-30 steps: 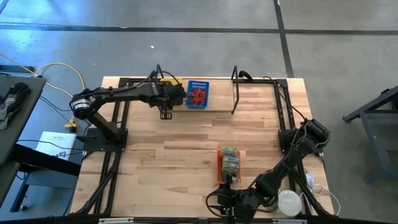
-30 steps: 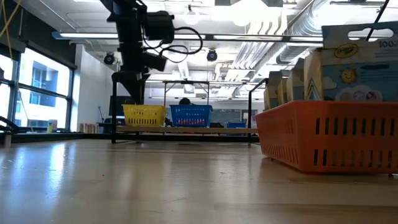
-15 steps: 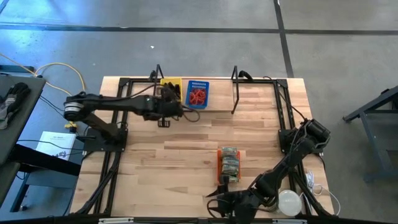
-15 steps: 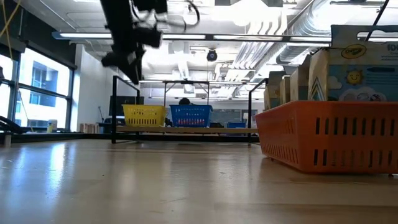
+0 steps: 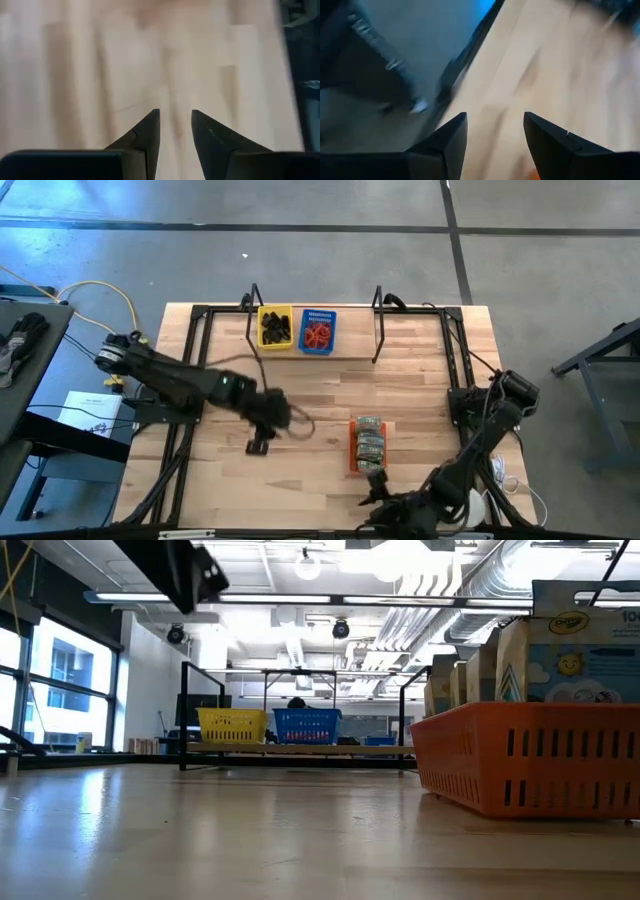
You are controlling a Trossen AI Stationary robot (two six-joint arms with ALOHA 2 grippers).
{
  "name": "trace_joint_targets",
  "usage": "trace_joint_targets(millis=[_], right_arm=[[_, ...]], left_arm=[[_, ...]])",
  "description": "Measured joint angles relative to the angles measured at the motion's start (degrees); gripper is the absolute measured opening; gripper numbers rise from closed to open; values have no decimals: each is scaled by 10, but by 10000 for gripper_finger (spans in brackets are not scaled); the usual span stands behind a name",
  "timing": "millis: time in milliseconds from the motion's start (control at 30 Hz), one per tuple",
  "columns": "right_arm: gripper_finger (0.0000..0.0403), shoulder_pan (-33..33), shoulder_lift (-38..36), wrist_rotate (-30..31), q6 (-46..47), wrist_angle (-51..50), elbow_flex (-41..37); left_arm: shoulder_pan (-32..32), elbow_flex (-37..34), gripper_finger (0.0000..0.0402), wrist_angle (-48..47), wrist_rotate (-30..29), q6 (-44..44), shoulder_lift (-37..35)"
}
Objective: Pick & Place Office Desk Supplies
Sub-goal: Put the orange basket on the shelf
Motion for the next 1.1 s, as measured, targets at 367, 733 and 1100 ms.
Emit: trace_joint_targets(millis=[367,733,1100], right_arm=[[183,-1,18,-116,203,-121,0],[183,-22,67,-84,209,-220,-2],[183,-61,68,-63,203,-241,-2]], left_arm=[[-129,0,107,180,-12,39,74],[-131,0,106,209,-12,37,105],[-125,0,106,209,-12,18,105]])
